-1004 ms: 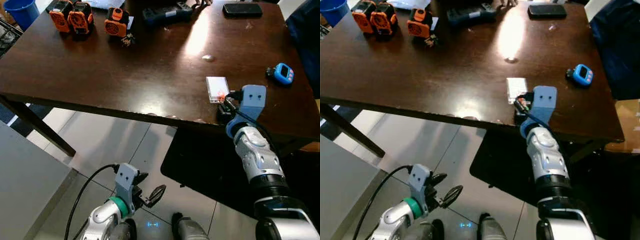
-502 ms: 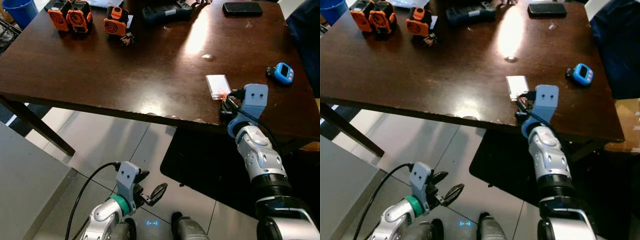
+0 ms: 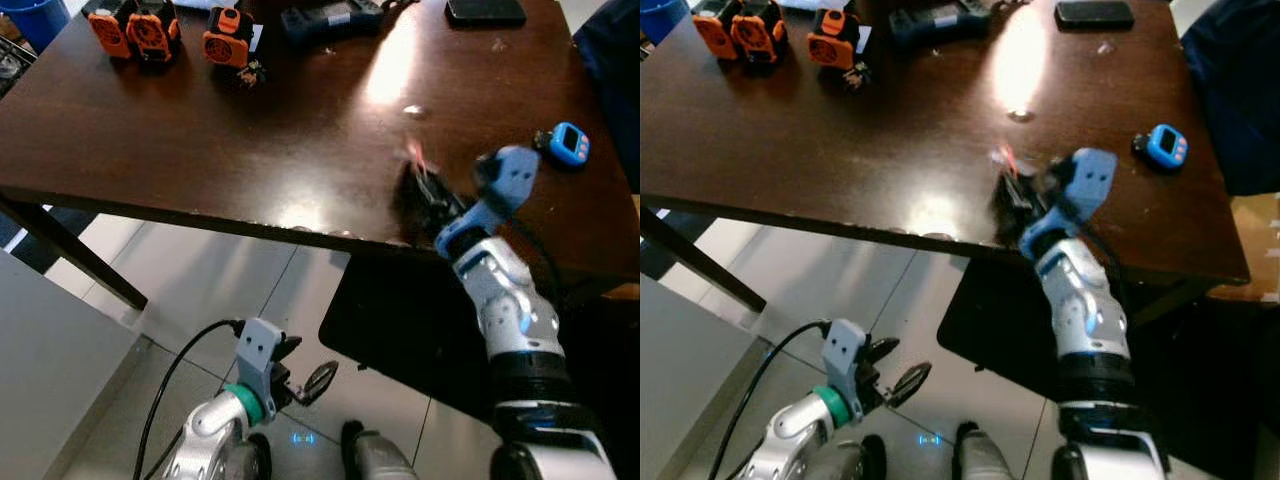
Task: Hang keys on a hook
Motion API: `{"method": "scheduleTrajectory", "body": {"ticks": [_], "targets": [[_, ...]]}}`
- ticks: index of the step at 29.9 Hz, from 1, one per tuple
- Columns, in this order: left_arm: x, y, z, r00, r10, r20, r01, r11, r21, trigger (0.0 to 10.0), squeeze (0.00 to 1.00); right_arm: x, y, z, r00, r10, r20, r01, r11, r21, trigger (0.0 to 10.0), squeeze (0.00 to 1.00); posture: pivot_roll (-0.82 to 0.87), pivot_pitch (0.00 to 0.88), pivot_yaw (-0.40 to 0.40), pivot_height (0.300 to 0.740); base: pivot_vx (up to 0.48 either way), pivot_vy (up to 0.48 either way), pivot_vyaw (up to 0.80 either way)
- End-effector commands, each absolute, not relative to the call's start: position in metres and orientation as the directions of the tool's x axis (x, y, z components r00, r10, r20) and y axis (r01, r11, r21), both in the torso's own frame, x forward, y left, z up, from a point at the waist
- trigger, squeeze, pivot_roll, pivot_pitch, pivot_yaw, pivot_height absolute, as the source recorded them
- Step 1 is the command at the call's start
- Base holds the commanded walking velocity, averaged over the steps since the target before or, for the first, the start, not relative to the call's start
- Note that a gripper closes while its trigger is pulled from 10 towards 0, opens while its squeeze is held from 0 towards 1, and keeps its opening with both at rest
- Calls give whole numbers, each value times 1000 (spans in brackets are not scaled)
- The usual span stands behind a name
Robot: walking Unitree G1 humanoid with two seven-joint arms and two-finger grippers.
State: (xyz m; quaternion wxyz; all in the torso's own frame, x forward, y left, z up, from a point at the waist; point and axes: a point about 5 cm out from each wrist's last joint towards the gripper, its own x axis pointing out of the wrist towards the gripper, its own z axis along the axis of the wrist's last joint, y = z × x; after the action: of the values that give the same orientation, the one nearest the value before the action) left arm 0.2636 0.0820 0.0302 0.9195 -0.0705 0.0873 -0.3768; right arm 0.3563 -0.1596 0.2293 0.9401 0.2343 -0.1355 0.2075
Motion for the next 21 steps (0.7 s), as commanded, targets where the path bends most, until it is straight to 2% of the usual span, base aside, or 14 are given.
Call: {"method": "scheduleTrajectory", "body": {"ticks": [1,4,6,11,13,18,19,20,21], "targets": [[259,83,25,692,-711,-123,678,699,-225,10000,0,353,-159,229,864,343,369,-484,768,418,10000,0,-115,194,70,740,0,0,0],[262,81,31,689,-718,-99,687,690,-227,10000,0,353,-158,231,859,348,374,-491,765,416,10000,0,-114,191,68,740,0,0,0],[272,73,58,657,-753,28,733,630,-256,10000,0,353,-158,239,847,351,399,-506,760,407,10000,0,-107,176,67,740,0,0,0],[277,67,85,615,-776,139,779,571,-258,10000,0,352,-157,247,826,363,431,-538,735,412,10000,0,-106,172,67,740,0,0,0],[284,65,113,587,-774,238,807,536,-247,10000,0,348,-146,251,789,434,435,-605,672,427,10000,0,-105,166,67,740,0,0,0],[286,65,127,568,-770,291,822,515,-243,10000,0,344,-139,250,761,497,417,-644,653,398,10000,0,-101,163,66,740,0,0,0],[289,66,143,543,-766,345,840,494,-226,10000,0,337,-131,247,718,577,388,-695,617,369,10000,0,-100,159,65,740,0,0,0],[289,66,143,543,-766,345,840,494,-226,10000,0,337,-131,247,718,577,388,-695,617,369,10000,0,-100,159,65,740,0,0,0],[292,70,166,508,-758,409,859,480,-177,10000,0,327,-125,243,650,677,345,-760,566,321,10000,0,-104,151,63,740,0,0,0]]}}
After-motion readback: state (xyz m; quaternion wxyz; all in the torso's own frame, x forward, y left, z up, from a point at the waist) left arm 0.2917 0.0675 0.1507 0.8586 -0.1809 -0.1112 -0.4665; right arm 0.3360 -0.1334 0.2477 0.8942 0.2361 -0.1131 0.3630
